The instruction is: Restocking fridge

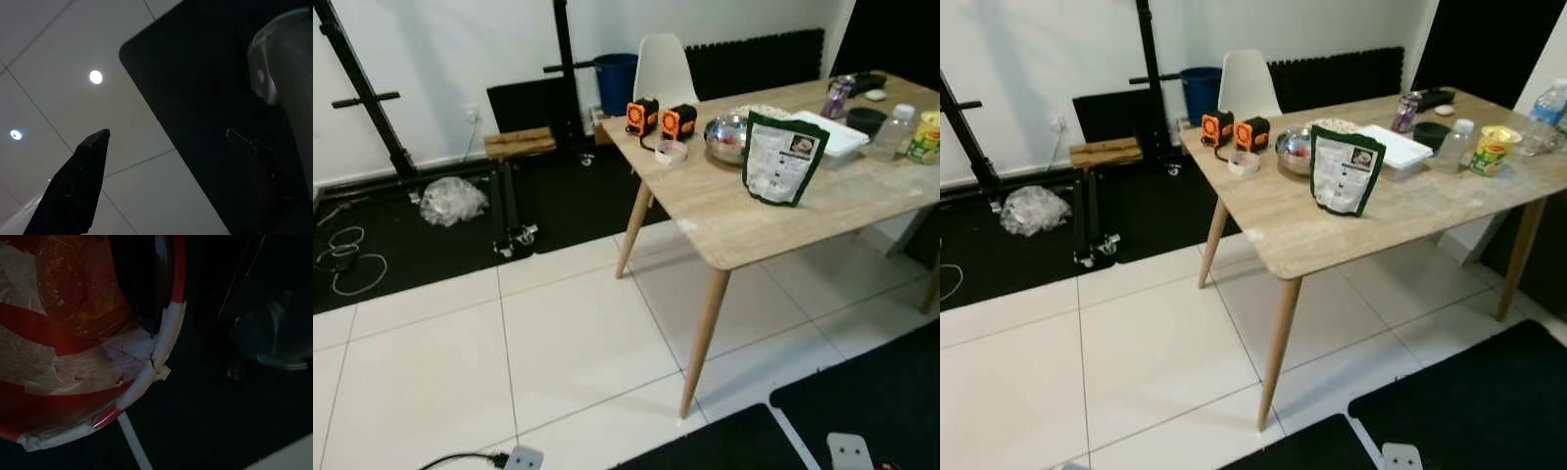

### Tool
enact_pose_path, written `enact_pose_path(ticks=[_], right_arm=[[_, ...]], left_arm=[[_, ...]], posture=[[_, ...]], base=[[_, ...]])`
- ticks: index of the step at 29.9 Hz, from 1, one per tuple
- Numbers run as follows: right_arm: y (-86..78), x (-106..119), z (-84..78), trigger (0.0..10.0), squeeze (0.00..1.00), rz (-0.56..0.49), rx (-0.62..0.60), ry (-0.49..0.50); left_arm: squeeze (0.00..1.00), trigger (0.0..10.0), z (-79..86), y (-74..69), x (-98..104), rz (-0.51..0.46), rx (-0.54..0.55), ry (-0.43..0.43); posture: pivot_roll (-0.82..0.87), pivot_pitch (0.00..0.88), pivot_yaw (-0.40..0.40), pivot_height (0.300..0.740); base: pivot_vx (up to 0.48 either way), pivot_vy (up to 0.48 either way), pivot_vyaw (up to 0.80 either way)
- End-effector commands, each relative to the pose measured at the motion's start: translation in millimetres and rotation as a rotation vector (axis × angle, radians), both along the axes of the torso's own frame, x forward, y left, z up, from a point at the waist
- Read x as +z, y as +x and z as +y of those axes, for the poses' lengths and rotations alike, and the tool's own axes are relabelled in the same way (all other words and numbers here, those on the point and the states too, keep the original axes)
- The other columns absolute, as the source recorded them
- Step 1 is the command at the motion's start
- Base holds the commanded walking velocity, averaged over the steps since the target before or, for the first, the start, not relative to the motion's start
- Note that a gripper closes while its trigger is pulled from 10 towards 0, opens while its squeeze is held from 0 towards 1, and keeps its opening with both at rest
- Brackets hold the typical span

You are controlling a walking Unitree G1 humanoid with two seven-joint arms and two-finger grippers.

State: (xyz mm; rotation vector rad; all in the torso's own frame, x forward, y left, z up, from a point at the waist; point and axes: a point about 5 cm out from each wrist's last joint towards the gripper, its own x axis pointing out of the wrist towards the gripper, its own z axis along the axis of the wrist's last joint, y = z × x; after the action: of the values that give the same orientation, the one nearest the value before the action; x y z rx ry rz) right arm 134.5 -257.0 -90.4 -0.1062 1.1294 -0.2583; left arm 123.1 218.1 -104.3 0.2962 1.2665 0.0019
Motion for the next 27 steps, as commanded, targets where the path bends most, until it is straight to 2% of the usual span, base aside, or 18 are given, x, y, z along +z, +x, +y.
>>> enact_pose_path(ticks=[1, 27], right_arm=[[4.9, 2.3, -1.4, 10.0, 0.0, -0.015, 0.01, -0.01], [3.5, 1.0, 1.0, 10.0, 0.0, 0.007, 0.047, -0.012]], left_arm=[[0.0, 10.0, 1.6, -4.7, -1.1, 0.011, 0.006, 0.004], [0.0, 10.0, -1.9, -3.6, -1.4, 0.011, -0.024, 0.002]], posture=[[-0.03, 0.0, -0.009, 0.74], [-0.03, 0.0, -0.01, 0.74]], base=[[-0.315, 0.0, 0.0], [-0.316, 0.0, 0.0]])
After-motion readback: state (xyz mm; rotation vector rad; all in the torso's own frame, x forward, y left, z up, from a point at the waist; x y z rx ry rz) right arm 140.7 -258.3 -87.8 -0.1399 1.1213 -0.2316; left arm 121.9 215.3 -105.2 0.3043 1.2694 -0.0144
